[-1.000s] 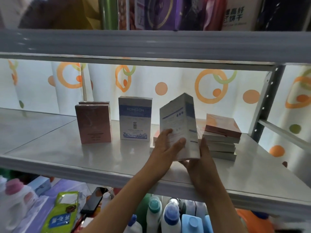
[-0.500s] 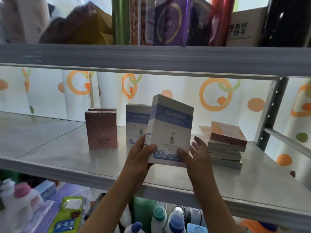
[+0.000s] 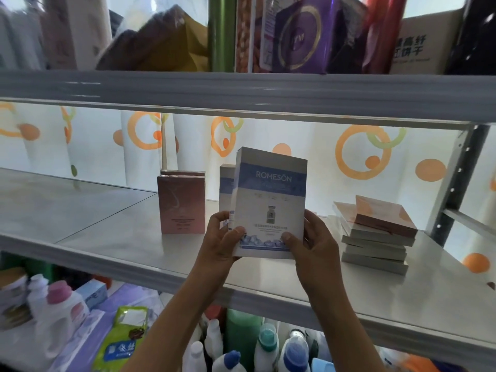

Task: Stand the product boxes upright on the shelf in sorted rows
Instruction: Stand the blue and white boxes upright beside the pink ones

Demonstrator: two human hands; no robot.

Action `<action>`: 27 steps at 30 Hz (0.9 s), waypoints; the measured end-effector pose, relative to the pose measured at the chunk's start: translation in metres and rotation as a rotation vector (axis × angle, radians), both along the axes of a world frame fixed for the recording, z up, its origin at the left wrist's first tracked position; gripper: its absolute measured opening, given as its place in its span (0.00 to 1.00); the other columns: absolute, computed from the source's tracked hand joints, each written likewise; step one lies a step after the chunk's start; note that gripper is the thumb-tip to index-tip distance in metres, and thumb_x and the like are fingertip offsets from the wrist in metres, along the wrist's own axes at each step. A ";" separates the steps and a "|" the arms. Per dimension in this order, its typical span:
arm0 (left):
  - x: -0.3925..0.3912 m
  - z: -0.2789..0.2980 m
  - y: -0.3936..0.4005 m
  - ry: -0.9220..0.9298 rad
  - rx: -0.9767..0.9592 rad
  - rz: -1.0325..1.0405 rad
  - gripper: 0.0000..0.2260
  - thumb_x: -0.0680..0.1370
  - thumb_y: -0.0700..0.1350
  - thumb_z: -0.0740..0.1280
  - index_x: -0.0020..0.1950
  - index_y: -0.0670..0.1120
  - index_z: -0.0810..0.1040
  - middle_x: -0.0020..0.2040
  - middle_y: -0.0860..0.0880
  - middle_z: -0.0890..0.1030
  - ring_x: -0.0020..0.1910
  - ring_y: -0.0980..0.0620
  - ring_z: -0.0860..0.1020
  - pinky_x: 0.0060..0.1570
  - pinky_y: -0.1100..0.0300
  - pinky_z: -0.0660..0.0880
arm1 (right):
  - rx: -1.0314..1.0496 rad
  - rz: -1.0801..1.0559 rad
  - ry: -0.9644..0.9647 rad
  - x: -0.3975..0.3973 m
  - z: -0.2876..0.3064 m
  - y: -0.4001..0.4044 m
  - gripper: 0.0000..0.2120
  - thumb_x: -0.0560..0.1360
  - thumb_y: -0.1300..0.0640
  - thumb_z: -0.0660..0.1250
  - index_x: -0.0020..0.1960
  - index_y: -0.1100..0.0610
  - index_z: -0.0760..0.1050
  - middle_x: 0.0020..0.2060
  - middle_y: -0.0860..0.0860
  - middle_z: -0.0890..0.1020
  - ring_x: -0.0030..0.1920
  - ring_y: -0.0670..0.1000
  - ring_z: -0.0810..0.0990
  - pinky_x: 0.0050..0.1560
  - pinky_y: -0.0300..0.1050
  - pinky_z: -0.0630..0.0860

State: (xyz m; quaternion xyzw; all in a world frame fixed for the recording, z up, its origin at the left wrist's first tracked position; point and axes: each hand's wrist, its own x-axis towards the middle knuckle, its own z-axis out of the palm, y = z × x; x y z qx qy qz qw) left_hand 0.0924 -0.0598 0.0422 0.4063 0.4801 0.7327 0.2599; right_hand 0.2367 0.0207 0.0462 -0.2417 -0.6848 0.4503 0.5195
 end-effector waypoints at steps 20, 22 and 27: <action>-0.064 -0.037 -0.006 0.572 -0.297 0.577 0.08 0.79 0.43 0.65 0.55 0.45 0.82 0.52 0.51 0.84 0.49 0.56 0.81 0.38 0.76 0.71 | 0.115 -0.109 -0.279 -0.060 -0.035 0.008 0.22 0.76 0.62 0.69 0.68 0.49 0.72 0.65 0.46 0.79 0.62 0.51 0.79 0.53 0.38 0.78; -0.071 -0.037 -0.001 0.585 -0.304 0.582 0.08 0.79 0.42 0.65 0.55 0.45 0.82 0.53 0.50 0.84 0.50 0.55 0.81 0.40 0.75 0.71 | 0.149 -0.137 -0.329 -0.063 -0.033 0.011 0.22 0.76 0.62 0.69 0.68 0.51 0.71 0.65 0.48 0.79 0.62 0.53 0.80 0.56 0.45 0.79; -0.081 -0.041 0.013 0.611 -0.289 0.624 0.06 0.79 0.40 0.64 0.51 0.44 0.81 0.50 0.50 0.83 0.46 0.55 0.80 0.38 0.76 0.70 | 0.201 -0.193 -0.401 -0.078 -0.033 0.022 0.21 0.76 0.62 0.69 0.67 0.53 0.69 0.63 0.51 0.80 0.58 0.54 0.81 0.50 0.40 0.79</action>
